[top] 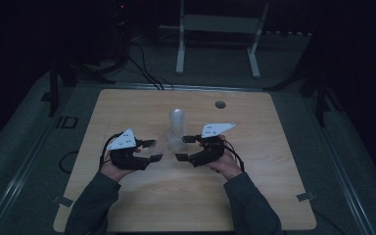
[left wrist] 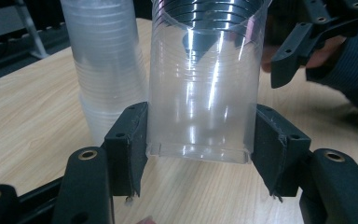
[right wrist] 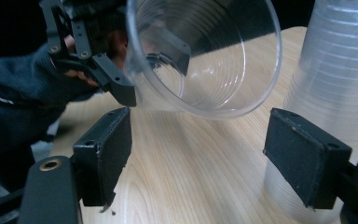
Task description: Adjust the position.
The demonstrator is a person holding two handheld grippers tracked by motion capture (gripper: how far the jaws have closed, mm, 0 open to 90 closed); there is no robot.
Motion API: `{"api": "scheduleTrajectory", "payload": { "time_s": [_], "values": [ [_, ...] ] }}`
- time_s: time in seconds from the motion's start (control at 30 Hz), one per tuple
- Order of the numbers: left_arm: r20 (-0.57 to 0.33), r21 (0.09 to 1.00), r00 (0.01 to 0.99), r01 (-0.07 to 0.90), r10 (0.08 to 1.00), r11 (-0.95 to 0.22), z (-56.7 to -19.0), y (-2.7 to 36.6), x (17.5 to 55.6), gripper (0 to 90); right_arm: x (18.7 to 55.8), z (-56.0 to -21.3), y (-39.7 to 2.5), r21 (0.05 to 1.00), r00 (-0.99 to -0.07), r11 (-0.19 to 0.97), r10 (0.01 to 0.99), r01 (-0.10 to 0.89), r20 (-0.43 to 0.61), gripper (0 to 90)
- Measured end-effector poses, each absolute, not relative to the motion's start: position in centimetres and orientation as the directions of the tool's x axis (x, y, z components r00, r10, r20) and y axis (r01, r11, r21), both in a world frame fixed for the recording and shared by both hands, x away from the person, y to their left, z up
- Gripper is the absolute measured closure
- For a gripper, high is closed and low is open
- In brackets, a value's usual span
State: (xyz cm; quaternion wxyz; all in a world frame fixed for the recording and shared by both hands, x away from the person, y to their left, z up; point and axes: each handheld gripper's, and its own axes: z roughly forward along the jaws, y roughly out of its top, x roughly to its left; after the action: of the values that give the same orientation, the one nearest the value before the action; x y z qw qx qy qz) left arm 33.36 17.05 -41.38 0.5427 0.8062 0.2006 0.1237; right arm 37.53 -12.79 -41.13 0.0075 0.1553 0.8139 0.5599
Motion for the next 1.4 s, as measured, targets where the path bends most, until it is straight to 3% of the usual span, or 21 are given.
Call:
{"api": "scheduleTrajectory", "payload": {
  "time_s": [0.57,1.03,1.4],
  "values": [
    [-0.043,0.942,0.899,0.182,0.436,-0.283,-41.2,17.3,33.3,41.0,37.4,-41.0,-12.5,0.93,-0.95,0.256,0.234,0.264,0.205,20.8],
    [-0.064,0.954,0.904,0.18,0.422,-0.242,-41.2,17.4,33.3,41.0,37.0,-40.7,-12.2,0.943,-0.955,0.206,0.194,0.262,0.224,13.4],
    [-0.074,0.962,0.916,0.17,0.393,-0.216,-41.2,17.1,33.2,41.0,37.4,-40.5,-11.7,0.948,-0.952,0.144,0.158,0.284,0.261,13.9]
  ]
}}
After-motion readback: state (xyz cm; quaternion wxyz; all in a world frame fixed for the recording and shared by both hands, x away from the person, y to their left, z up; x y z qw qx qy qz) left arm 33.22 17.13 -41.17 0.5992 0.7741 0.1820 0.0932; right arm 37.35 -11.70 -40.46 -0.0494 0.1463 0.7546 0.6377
